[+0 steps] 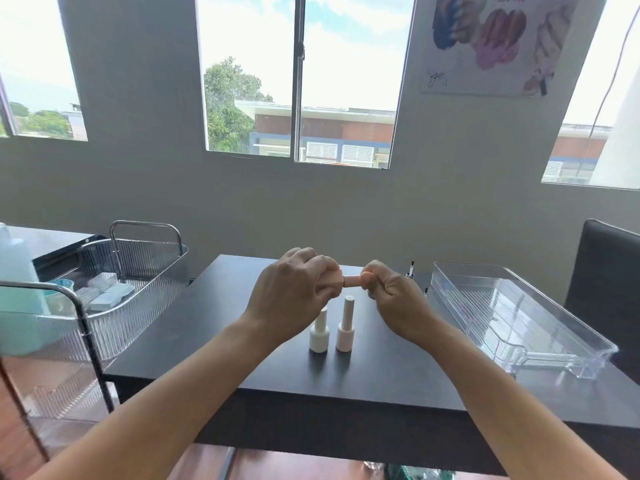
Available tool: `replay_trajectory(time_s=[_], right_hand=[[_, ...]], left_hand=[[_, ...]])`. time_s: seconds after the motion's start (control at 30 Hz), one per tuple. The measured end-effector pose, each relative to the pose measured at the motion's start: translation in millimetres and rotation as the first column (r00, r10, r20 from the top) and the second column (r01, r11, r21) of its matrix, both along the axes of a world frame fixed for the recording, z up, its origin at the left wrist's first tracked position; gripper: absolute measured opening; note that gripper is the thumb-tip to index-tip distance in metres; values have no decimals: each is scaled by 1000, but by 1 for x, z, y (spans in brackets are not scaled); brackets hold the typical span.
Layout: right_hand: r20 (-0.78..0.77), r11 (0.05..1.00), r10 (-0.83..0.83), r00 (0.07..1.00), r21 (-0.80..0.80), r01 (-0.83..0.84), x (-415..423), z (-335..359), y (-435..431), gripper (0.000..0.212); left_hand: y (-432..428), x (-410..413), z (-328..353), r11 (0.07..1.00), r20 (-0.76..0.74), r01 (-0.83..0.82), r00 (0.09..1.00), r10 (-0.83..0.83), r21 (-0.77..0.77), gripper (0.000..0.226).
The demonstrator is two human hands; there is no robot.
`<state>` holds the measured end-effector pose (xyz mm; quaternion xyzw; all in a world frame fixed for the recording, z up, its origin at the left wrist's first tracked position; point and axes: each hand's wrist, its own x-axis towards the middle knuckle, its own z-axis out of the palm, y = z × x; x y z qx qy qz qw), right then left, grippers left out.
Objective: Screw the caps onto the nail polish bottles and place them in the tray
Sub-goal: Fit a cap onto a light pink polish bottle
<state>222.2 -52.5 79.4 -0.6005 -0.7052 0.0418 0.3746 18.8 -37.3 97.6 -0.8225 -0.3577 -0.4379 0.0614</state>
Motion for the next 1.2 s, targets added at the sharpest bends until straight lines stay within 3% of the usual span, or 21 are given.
replay_trajectory(time_s=[0.07, 0.23, 0.4, 0.43, 0.53, 0.6, 0.77, 0.87, 1.1, 1.2], right_hand=[[-26, 1000, 12, 1000, 4, -12, -1, 1, 2, 27], [-263, 992, 123, 957, 41, -117, -7, 5, 4, 22], [-416, 983, 181, 891, 35, -183, -4, 9, 4, 29], [-411, 986, 161, 897, 33, -162, 0, 9, 4, 25], [-364, 999, 33, 931, 35, -22, 16, 6, 6, 15], [-345, 996, -67, 936, 36, 84, 30, -1, 8, 13], [-322, 951, -303, 897, -44, 305, 63, -27, 17, 8], [-326, 910, -412, 851, -114, 398, 79, -43, 23, 5], [-316, 856, -516, 796, -216, 469, 96, -61, 29, 45], [-298, 837, -543, 785, -262, 480, 97, -63, 31, 51]], left_hand=[[1, 0, 1, 1000, 5, -9, 1000, 9, -8, 24], [10, -6, 0, 997, 26, 4, 1000, -2, -83, 29], [27, -11, -15, 947, 107, 41, 994, -7, -319, 18], [30, -12, -18, 921, 157, 60, 988, 1, -385, 10], [40, -13, -28, 832, 267, 126, 963, 27, -540, 31], [48, -13, -36, 782, 284, 161, 959, 21, -603, 18], [61, -5, -52, 677, 316, 224, 949, 14, -701, 13], [67, 0, -59, 665, 294, 212, 956, 13, -717, 17], [77, 8, -74, 642, 178, 126, 984, 17, -756, 18], [76, 13, -73, 661, 173, 124, 985, 9, -740, 17]])
